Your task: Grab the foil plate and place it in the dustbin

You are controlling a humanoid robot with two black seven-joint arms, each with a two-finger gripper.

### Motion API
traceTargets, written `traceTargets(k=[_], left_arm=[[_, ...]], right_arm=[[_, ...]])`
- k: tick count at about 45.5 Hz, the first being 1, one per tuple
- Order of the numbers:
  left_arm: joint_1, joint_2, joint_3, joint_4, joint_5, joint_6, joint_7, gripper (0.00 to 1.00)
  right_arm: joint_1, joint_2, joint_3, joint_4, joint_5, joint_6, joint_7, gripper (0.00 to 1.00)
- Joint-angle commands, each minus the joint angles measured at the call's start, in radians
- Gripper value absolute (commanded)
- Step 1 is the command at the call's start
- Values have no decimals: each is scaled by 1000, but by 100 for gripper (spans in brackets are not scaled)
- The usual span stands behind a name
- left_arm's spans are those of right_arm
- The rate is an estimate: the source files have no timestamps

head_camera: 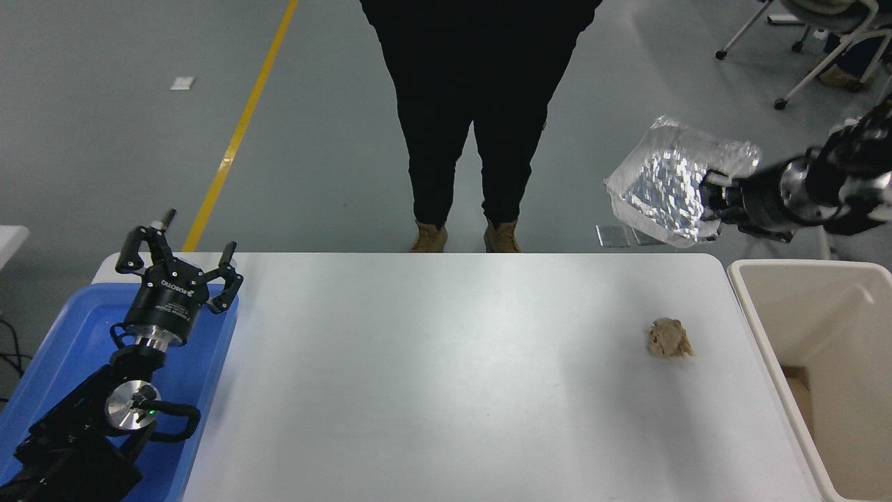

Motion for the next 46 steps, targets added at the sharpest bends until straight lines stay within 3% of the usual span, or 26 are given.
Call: traceTargets(k=[1, 25, 46], left_arm=[[0, 1, 0, 0, 0, 0, 0, 98], [1, -1, 0, 0, 0, 0, 0, 98], [0, -1, 0, 0, 0, 0, 0, 98]], right_arm=[[170, -72, -54, 31, -3, 102, 1, 0], [83, -76, -47, -14, -27, 71, -1, 0], [-527, -65, 172, -664, -9, -5, 1, 0]])
